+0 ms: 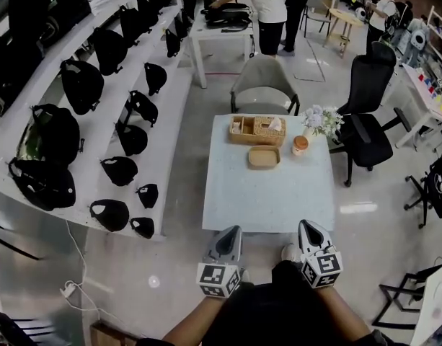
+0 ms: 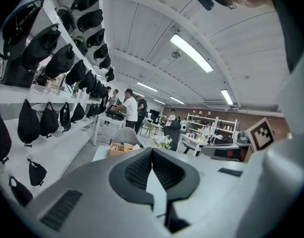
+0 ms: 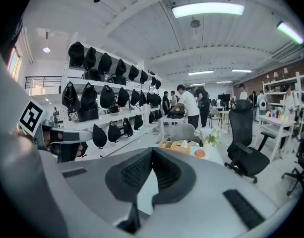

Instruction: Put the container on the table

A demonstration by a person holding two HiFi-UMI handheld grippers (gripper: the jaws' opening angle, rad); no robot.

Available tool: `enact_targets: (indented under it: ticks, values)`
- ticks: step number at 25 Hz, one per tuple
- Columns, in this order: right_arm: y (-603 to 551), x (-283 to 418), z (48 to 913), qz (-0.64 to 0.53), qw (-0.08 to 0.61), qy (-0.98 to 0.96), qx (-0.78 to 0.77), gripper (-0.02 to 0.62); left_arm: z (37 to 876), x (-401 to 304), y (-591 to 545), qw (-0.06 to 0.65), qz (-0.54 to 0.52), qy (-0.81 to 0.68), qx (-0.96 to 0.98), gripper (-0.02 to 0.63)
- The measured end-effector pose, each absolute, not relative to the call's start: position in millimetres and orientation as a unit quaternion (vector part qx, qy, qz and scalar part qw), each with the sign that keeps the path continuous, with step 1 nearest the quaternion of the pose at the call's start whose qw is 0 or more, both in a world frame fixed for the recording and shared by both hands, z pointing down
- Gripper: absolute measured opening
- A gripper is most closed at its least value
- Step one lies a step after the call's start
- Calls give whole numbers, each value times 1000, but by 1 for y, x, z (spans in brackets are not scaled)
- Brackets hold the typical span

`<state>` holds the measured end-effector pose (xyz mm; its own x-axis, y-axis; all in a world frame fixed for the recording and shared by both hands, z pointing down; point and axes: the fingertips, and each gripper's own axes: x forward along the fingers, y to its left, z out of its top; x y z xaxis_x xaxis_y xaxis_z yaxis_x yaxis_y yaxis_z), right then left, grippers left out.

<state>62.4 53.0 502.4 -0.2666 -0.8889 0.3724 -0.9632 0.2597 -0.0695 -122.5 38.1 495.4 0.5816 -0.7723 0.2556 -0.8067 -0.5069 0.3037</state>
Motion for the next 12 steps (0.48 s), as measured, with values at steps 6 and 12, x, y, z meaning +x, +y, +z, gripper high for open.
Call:
enact_targets:
  ticks: [6,12]
  values:
    - [61,55,489,117,122,-788,592,-2,490,-145,51,187,32,-480,856,9]
    - [77,62,489,121,109,-782,601,-2,481,-147,58,193,15,-482,854,9]
